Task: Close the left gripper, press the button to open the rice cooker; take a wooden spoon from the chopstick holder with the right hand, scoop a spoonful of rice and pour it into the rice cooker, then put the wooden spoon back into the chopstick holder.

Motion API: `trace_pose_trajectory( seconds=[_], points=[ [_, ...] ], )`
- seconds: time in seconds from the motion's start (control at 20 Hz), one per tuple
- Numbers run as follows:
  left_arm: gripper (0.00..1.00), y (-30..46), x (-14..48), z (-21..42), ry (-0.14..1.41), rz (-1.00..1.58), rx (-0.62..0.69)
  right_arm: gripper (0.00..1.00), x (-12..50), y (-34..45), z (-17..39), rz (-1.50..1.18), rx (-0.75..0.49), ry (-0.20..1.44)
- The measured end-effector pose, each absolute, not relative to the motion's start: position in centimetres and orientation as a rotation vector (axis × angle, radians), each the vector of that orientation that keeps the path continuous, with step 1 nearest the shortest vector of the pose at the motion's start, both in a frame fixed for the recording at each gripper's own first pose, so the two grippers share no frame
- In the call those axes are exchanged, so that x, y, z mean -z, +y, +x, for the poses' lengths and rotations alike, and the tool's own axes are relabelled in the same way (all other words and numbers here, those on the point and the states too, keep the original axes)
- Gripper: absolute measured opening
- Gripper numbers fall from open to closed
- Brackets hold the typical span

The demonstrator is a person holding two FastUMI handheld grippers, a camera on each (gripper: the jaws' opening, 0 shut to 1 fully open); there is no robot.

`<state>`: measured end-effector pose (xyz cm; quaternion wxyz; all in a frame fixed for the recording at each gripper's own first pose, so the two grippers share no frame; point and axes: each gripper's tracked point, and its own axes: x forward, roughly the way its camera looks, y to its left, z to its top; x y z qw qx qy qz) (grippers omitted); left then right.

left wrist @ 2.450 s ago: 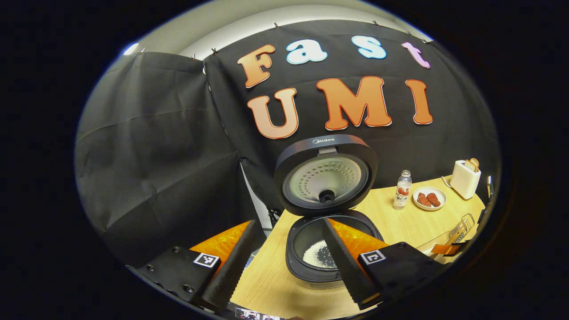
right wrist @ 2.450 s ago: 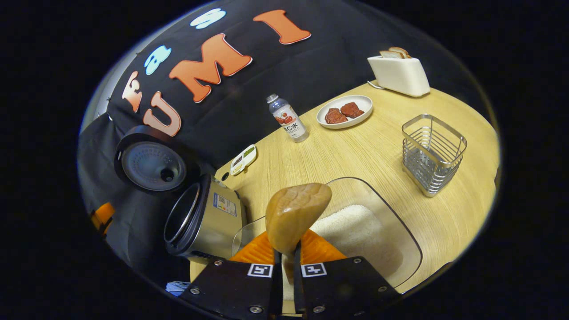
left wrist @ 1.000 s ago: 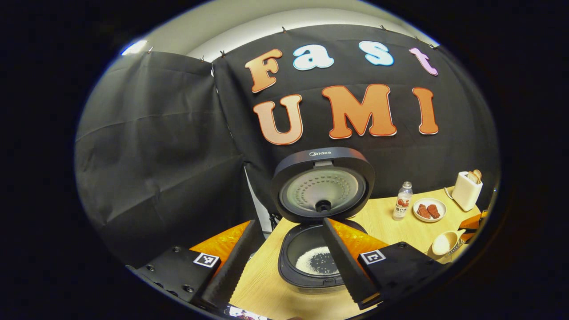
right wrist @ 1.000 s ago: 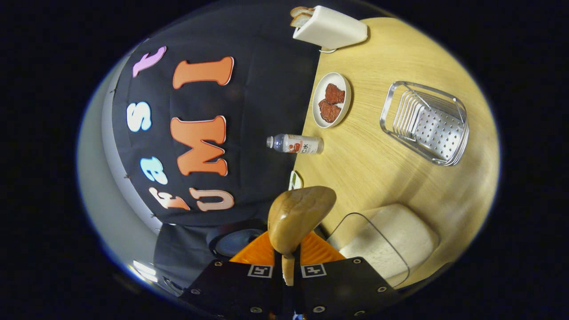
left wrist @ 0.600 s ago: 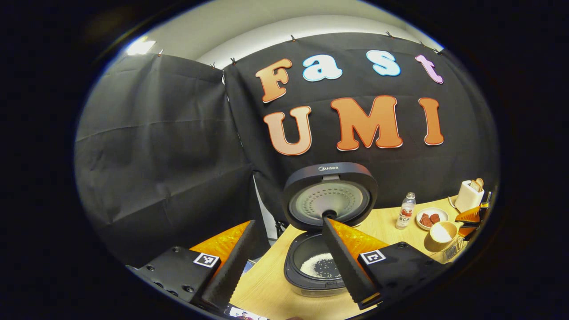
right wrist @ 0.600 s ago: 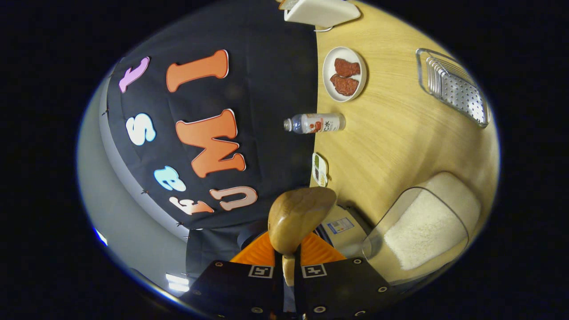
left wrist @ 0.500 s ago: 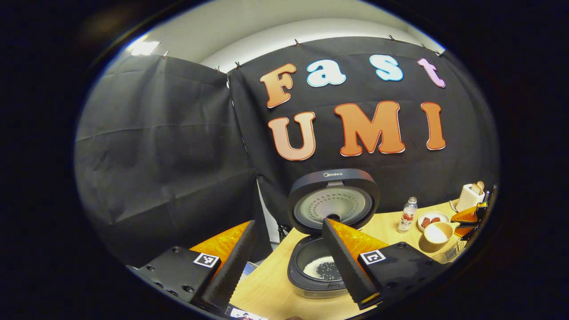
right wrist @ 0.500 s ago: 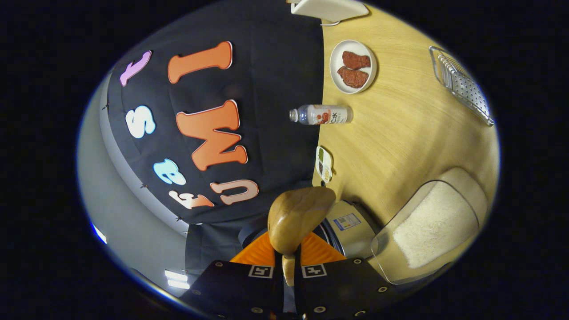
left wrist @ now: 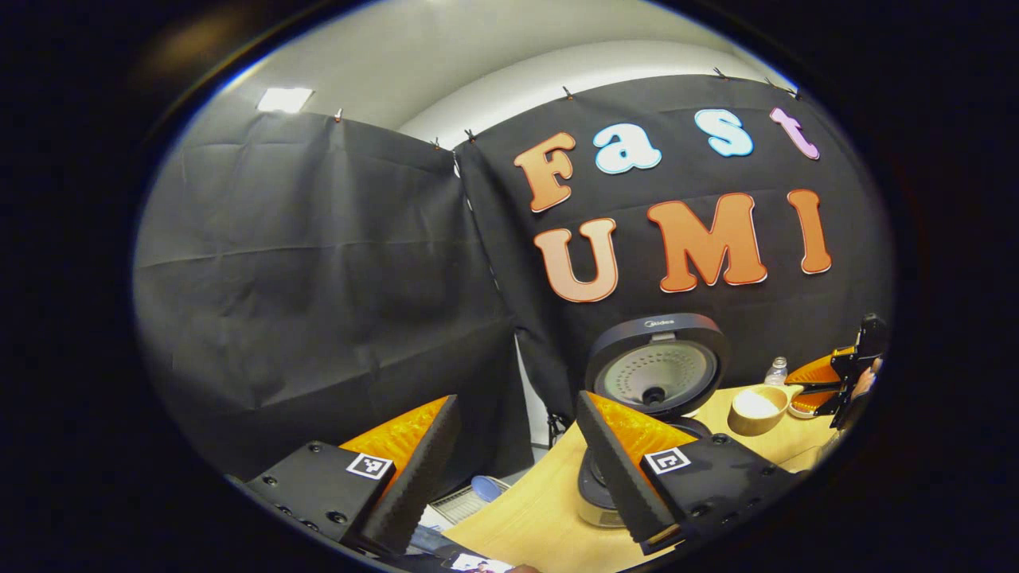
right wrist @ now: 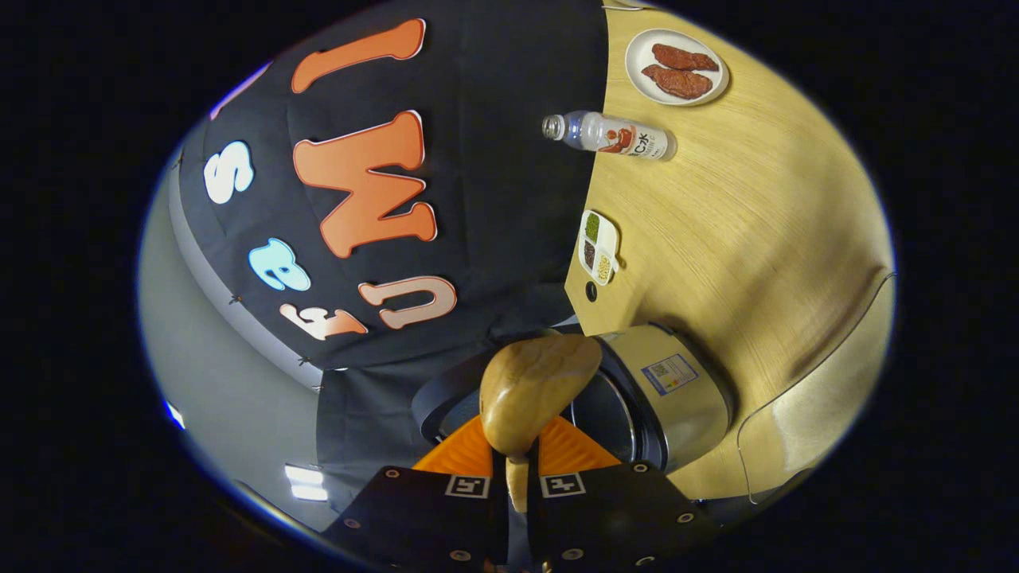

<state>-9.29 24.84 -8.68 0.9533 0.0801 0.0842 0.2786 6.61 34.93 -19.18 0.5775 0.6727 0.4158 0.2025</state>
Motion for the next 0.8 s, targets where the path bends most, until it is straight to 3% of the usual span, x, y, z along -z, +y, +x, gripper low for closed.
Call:
trace_pose_trajectory(
  seconds=[0.15,0.6,0.65,0.8],
  points=[
    [1.00,26.8,8.1,-11.7,0.166,0.162,-0.630,0.09,19.3,36.9,8.0,1.503,-0.469,0.971],
    [0.91,31.8,7.0,-17.6,0.179,0.159,-0.799,0.08,20.0,41.3,10.4,1.244,-0.474,0.940],
    [0.99,32.2,6.8,-18.0,0.175,0.158,-0.807,0.09,20.2,41.7,10.5,1.203,-0.479,0.932],
    [0.99,33.0,6.0,-19.0,0.162,0.172,-0.826,0.09,20.8,42.9,10.3,1.080,-0.488,0.915]
  ],
)
